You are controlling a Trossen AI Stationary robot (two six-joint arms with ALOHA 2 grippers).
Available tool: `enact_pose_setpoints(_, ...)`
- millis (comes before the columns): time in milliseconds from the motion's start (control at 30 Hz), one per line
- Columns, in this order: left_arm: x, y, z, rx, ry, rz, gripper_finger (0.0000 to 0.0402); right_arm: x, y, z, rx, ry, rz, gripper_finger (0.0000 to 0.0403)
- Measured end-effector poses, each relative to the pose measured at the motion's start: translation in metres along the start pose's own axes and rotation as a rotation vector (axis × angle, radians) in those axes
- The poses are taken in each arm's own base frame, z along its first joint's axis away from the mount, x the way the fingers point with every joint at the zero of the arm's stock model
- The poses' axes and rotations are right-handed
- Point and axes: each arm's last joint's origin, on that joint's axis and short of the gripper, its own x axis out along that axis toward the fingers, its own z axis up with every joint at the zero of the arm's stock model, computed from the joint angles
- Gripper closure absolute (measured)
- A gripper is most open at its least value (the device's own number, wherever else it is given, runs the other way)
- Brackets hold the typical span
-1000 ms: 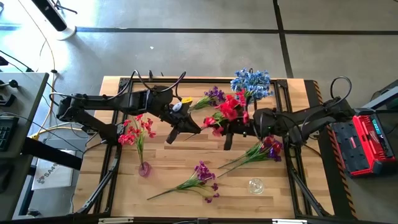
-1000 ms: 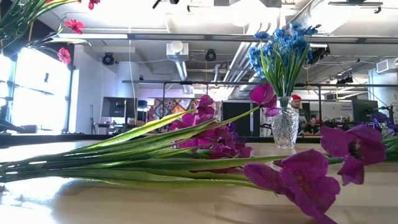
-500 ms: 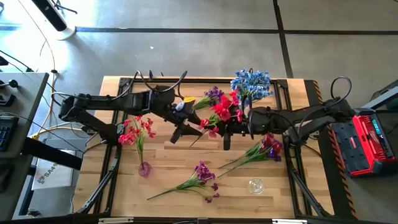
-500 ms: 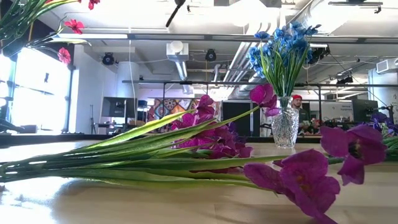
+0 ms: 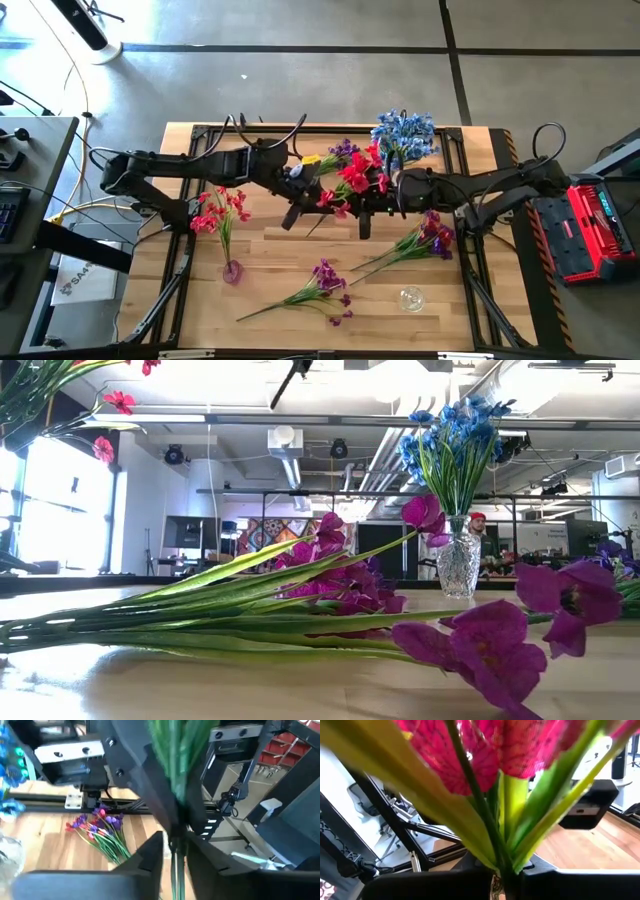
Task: Sort flowers into vase by color
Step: Put the top red flower into the pink flower vase
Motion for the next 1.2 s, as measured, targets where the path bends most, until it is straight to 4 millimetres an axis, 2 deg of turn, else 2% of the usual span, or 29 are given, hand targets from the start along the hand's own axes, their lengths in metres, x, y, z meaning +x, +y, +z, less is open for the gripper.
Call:
enact_pose_setpoints(133, -0.003, -0.001, 0.002, 0.081, -0.007, 0.004, 0.0392, 0.000, 0.000, 0.000, 0.008, 0.015, 0.034, 0.0378)
enact_pose_setpoints(367, -0.014, -0.005, 0.009, 0.133, -0.039, 0.077, 0.0399, -0.006, 0.001, 0.004, 0.062, 0.013, 0.038, 0.0286)
enact_pose_setpoints(567, -0.037, -0.013, 0.020, 0.145, -0.093, 0.191, 0.0400, -0.031, 0.006, 0.016, 0.146, -0.027, 0.000, 0.0222)
enact_pose_setpoints(733, -0.067, -0.024, 0.030, 0.149, -0.136, 0.290, 0.0401, -0.059, 0.021, 0.021, 0.142, -0.058, -0.035, 0.0211)
enact_pose_setpoints(900, -0.101, -0.046, 0.032, 0.161, -0.149, 0.377, 0.0401, -0.072, 0.034, 0.010, 0.142, -0.024, -0.090, 0.0211)
enact_pose_setpoints(1000, -0.118, -0.060, 0.025, 0.162, -0.161, 0.427, 0.0401, -0.074, 0.043, 0.001, 0.151, 0.003, -0.103, 0.0210)
enact_pose_setpoints(1200, -0.149, -0.081, -0.008, 0.141, -0.190, 0.497, 0.0401, -0.073, 0.057, -0.011, 0.149, 0.015, -0.108, 0.0210)
